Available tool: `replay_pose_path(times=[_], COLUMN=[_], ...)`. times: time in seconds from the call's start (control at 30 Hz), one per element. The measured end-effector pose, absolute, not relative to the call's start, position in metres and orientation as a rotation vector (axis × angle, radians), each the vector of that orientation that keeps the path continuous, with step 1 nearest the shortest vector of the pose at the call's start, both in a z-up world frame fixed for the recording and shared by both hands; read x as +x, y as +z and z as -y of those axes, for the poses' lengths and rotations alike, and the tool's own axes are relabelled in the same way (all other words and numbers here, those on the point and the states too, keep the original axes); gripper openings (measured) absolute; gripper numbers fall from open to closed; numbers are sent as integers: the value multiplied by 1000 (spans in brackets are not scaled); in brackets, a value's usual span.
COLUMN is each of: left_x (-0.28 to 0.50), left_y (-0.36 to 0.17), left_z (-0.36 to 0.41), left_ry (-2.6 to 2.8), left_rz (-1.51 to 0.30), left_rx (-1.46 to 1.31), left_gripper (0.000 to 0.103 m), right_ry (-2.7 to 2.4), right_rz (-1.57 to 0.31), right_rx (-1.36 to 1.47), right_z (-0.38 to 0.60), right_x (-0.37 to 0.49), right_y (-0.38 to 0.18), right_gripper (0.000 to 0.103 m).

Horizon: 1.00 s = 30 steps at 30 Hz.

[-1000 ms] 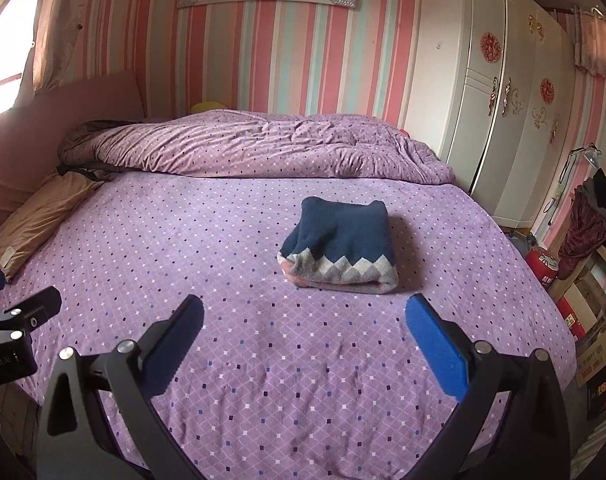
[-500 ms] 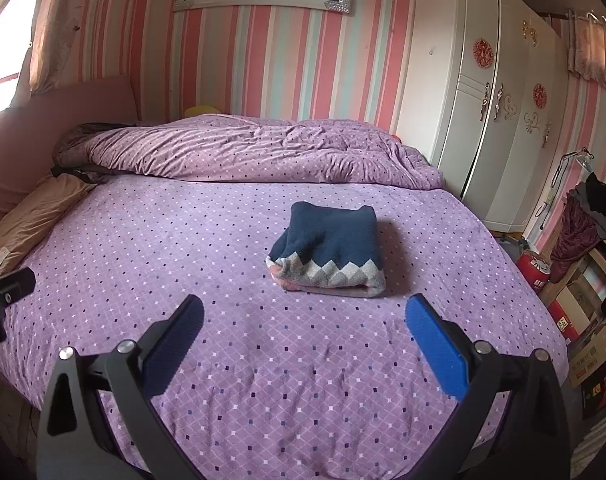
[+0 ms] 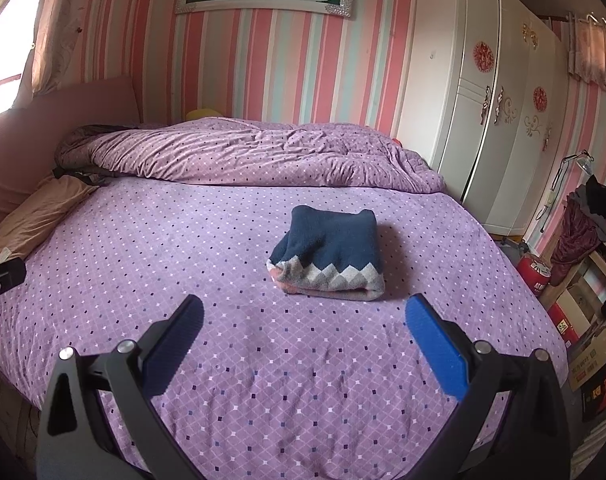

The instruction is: Fold small clothes

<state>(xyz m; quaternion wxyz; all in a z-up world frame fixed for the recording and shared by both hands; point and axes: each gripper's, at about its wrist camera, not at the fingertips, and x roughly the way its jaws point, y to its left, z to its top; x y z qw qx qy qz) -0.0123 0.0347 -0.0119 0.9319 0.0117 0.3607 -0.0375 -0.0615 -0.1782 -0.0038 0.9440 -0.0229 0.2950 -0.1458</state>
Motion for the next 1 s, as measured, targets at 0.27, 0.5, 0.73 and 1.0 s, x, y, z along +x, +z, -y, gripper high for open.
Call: replay_pose_path(times=[0.27,0.5,0.73,1.0], left_x=[-13,-13,-12,-11], left_y=[-12,-12,-11,-11], left_z=[-35,-34,-34,-33], left_ry=[-75,-80,-80,-74], left_rz=[-742,-745,-753,-750], left_rx=[24,23,18,30], left_gripper=[100,100,100,100], right_ry=[-303,-309,-315,-323], right_rz=[-599,-599,-597,-599], right_rx=[-48,-59,-64,-67], right_z=[178,176,175,178], right_x=[-63,-64,-64,-63], right_y=[-2,-3,-2,-2], right_gripper=[101,101,101,101])
